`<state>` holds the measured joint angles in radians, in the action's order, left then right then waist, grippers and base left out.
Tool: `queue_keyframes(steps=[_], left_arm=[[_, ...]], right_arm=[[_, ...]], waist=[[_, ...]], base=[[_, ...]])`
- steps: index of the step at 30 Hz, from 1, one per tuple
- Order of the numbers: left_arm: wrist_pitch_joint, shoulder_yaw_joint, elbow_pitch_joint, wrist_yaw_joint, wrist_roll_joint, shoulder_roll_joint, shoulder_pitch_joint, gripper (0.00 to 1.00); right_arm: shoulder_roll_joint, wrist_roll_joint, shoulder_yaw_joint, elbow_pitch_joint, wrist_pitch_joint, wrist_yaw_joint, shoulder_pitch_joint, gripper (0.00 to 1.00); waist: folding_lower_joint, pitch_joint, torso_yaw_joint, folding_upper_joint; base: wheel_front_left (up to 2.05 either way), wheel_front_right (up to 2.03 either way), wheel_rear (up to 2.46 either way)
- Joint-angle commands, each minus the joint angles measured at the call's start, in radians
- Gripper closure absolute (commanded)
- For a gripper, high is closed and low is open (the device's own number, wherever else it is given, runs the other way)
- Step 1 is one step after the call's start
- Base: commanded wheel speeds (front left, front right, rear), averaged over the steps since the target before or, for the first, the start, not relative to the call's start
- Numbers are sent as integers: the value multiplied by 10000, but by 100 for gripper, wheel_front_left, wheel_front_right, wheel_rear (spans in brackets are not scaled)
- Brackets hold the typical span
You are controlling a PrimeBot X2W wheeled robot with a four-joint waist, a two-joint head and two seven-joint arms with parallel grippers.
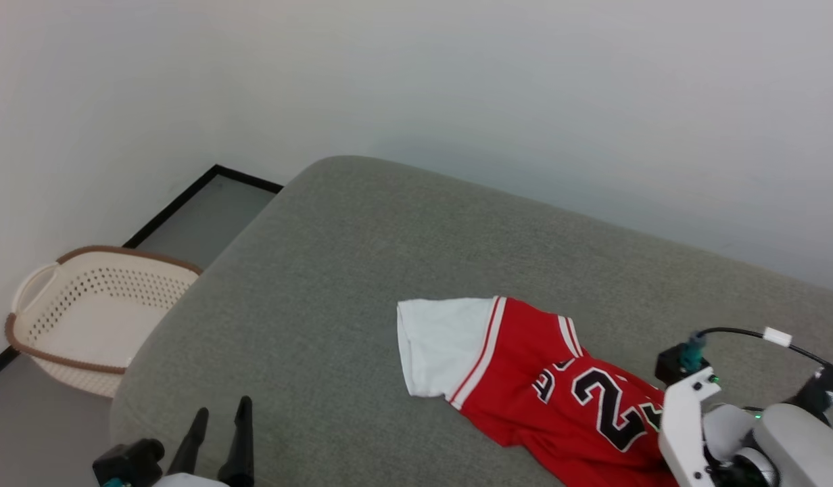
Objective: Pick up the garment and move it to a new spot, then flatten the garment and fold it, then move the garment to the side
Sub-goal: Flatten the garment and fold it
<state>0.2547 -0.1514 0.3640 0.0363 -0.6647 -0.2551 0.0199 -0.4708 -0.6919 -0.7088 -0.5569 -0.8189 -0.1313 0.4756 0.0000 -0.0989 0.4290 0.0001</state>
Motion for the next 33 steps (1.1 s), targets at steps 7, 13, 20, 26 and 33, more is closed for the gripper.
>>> queue_keyframes(steps=[7, 13, 20, 26, 33], left_arm=[[-113, -178, 123, 96, 8, -28, 108, 0], [-97, -225, 159, 75, -16, 15, 119, 0], [-62, -287, 190, 141, -48, 65, 198, 0], [-58, -359, 274, 157, -27, 65, 360, 0], [-54, -398, 379, 141, -33, 6, 362, 0]], right_arm=[[-1198, -447, -282, 945, -324, 10, -490, 100], [-2096, -570, -103, 1564, -667, 10, -801, 100], [-1902, -364, 462, 1531, -437, 10, -1284, 100], [-1208, -64, 691, 960, -52, 10, -1346, 58], [-979, -77, 969, 933, 112, 10, -992, 0]], waist=[[0, -215, -252, -1], [0, -157, -525, -1], [0, 21, -739, -1], [0, 125, -799, -1], [0, -25, -903, -1]], base=[[0, 0, 0], [0, 0, 0], [0, 0, 0], [0, 0, 0], [0, 0, 0]])
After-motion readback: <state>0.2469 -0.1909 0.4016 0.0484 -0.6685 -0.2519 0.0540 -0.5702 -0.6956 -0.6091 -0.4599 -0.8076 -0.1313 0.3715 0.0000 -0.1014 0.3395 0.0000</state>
